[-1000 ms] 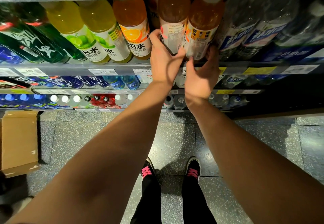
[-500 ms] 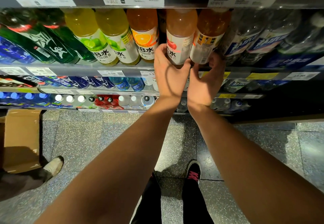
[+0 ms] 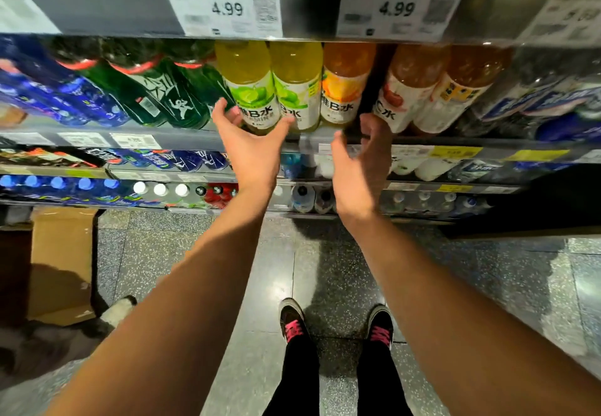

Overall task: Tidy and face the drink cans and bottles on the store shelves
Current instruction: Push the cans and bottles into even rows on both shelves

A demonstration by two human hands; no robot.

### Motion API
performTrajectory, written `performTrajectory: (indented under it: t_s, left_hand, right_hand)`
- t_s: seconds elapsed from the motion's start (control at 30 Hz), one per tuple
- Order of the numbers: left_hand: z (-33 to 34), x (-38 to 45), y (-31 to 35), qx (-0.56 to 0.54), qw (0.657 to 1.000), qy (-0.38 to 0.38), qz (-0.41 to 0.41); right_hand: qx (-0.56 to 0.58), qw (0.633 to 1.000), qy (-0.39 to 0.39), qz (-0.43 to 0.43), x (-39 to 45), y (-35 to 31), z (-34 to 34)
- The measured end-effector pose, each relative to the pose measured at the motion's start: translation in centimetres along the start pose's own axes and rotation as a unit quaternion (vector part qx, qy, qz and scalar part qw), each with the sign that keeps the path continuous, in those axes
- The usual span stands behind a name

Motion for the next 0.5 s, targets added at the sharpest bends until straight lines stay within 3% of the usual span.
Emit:
performTrajectory:
  t_s: [0.13,0.5]
  left_hand:
    - [-0.4,0.4,0.3,0.038,0.999,-0.010,0.020]
    - [1.0,1.1,0.7,0.015,0.997,-0.063,0.039]
  right_hand:
    - [0.012,1.000,0.019,0.000,0.3,-0.8,0.8]
    - [0.018,0.998,0.047,0.033,0.5,-0.3,1.3]
Point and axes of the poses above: each hand's wrist, its own x-axis towards the middle knuckle, its own z-axis out of the palm, y = z × x, the point moved 5 cm from there along x, towards the middle knuckle, and after that the axes turned 15 degrees about -z, right-handed, at the moved point
